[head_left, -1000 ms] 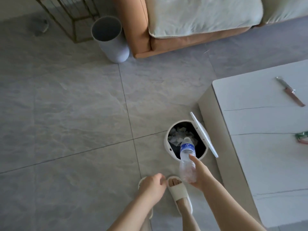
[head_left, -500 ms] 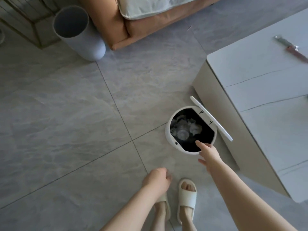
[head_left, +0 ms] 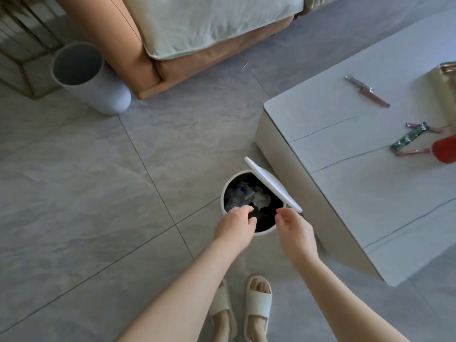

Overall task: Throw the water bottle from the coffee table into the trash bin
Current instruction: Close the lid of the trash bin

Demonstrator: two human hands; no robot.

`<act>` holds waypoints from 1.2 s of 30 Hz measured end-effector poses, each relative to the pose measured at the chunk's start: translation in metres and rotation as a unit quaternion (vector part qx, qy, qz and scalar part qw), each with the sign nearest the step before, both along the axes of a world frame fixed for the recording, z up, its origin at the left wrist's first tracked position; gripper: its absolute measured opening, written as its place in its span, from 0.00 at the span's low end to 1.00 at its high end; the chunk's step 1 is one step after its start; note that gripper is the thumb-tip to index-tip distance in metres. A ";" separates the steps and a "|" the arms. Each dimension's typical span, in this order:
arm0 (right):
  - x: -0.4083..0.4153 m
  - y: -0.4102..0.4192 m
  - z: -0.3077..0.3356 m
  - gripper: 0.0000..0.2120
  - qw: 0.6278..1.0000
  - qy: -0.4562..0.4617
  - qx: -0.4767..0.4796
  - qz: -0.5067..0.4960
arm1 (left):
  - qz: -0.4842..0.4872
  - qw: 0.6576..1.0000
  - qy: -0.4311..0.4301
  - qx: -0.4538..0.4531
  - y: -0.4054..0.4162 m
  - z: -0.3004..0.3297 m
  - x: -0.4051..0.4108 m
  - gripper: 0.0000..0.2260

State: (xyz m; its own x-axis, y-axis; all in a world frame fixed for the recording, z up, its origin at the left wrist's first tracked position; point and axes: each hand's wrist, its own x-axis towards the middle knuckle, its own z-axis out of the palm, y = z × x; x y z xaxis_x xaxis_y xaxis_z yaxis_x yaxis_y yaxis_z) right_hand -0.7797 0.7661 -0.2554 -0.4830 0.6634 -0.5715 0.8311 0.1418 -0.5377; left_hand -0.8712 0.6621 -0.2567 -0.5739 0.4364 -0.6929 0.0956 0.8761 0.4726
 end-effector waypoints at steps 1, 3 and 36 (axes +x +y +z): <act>0.000 0.004 0.003 0.12 1.000 0.012 0.016 -0.004 | 0.003 1.000 0.013 0.013 0.010 0.003 -0.004 0.18; -0.001 0.011 0.004 0.11 0.998 0.040 0.050 -0.018 | -0.001 0.998 0.046 0.042 0.026 0.006 -0.010 0.18; 0.012 -0.055 -0.171 0.37 0.875 -0.221 0.041 0.428 | -0.227 0.962 0.034 -0.147 -0.050 -0.165 0.007 0.32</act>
State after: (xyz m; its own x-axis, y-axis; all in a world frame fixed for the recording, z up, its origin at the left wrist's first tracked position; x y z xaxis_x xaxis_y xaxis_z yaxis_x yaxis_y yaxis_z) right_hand -0.7679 0.7107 -0.4265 -0.5674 0.2133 -0.7953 0.5254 0.8375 -0.1502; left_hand -0.8646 0.6125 -0.4218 -0.4191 0.4443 -0.7918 0.5223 0.8313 0.1900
